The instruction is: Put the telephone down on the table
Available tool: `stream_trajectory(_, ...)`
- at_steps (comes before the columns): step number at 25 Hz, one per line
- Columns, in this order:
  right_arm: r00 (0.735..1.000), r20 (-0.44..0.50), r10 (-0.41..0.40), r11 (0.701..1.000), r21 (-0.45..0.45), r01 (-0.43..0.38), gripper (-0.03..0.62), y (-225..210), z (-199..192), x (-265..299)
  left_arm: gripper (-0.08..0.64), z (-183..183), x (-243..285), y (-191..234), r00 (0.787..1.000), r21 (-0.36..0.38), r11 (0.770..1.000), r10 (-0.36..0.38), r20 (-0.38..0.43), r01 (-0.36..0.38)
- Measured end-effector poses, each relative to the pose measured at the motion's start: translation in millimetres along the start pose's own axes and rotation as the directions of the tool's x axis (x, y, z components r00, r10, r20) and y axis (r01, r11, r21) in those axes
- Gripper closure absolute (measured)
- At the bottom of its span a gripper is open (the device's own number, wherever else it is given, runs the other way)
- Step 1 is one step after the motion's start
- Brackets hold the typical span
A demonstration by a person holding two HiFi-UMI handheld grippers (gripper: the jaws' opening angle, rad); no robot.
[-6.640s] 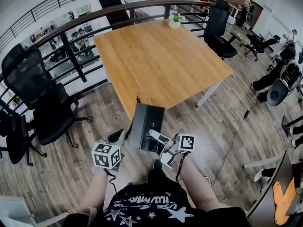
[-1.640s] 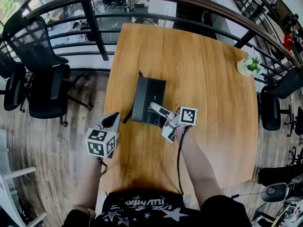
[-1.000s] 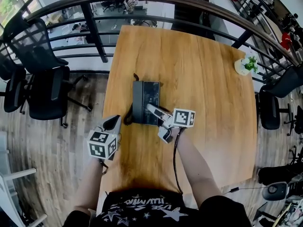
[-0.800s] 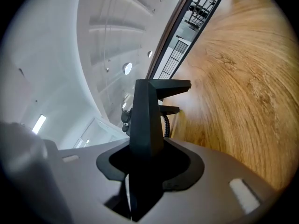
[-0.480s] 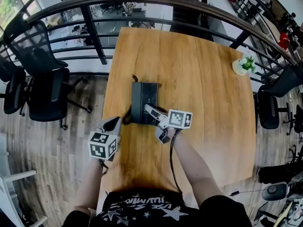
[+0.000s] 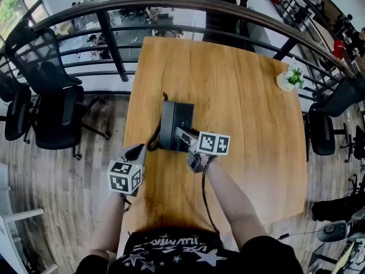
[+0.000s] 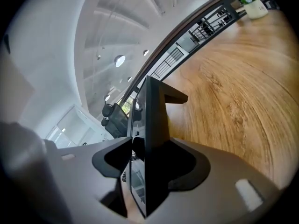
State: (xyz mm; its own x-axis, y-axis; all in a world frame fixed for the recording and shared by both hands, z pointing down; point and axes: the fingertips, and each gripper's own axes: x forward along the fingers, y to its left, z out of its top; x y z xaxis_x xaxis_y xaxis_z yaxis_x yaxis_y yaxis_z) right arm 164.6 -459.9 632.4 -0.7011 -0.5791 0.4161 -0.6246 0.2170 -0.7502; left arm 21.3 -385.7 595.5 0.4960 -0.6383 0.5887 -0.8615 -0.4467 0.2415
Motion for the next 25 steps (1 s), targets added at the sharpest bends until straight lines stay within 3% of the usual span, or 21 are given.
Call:
stream_trajectory(6,0.998,-0.020,-0.064,0.997,-0.042,0.063,0.307,-13,0,-6,0.558,-4,-6,-6,1.000,0.002,1.000,-0.004,-0.001,0.004)
stream_trajectory(12,0.993,-0.019,-0.117,0.986,-0.118,0.114,0.314,-10,3,-7,0.558,-8,-17,-7,1.000,0.000,1.000,-0.003,0.006,0.003)
stream_trajectory(18,0.979,0.048,-0.196,0.974,-0.103,0.200,0.354,-10,8,-28,0.558,-10,-35,-10,1.000,-0.004,1.000,-0.008,0.014,0.008)
stream_trajectory(25,0.945,0.164,-0.282,0.937,-0.167,0.308,0.369,19,-11,-72,0.558,-24,-70,-15,0.998,0.020,0.999,-0.049,0.030,0.048)
